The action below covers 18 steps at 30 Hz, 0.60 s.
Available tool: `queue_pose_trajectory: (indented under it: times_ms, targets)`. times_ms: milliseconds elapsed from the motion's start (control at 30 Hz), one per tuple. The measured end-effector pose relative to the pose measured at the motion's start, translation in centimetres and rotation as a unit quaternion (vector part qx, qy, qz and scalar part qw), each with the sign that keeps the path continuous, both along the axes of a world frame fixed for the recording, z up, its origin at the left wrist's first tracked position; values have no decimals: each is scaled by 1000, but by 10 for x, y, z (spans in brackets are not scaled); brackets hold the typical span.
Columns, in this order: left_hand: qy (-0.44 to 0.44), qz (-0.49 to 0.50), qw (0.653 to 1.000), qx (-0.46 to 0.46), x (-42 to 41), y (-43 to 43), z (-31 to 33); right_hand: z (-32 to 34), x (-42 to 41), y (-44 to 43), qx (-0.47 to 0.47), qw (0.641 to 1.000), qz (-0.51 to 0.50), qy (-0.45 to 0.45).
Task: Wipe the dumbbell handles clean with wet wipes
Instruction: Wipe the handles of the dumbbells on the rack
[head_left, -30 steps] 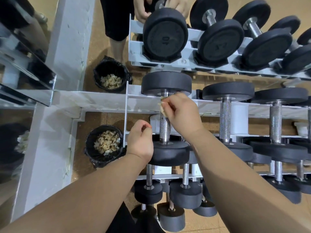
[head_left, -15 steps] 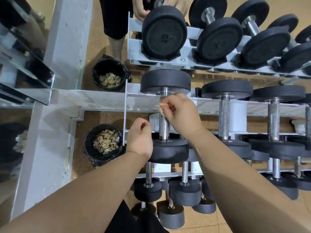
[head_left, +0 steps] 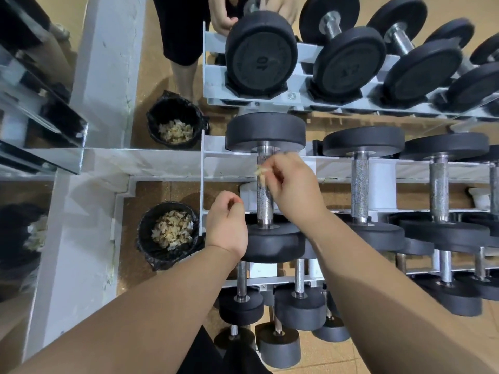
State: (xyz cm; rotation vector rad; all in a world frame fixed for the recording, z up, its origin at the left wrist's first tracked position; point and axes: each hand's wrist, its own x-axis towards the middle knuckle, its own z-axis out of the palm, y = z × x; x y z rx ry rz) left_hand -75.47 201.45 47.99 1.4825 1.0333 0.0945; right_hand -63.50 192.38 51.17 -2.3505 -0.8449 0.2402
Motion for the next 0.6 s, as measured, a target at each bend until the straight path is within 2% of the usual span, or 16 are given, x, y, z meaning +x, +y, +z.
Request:
queue_pose_trajectory:
  times_ms: [100,167,267,400,467,600]
  targets:
    - [2,-4,1000,5,0,1,-1,1,-8,-27,-18,985,54,161]
    - [3,-4,1000,5,0,0,-1,2,-11,-35,-18,968,46,248]
    - [7,-5,1000,-12,-2,-1,1,2,-4,-21,45,975,-7,218]
    - [-23,17,998,-58,0,0,4,-5,13,5,126,969,-142,157]
    - [-6,20,999,-49,0,-1,7,-10,9,-2,107,972,-118,174]
    - [7,39,998,-44,1,-4,11,-7,-9,-33,16,973,26,227]
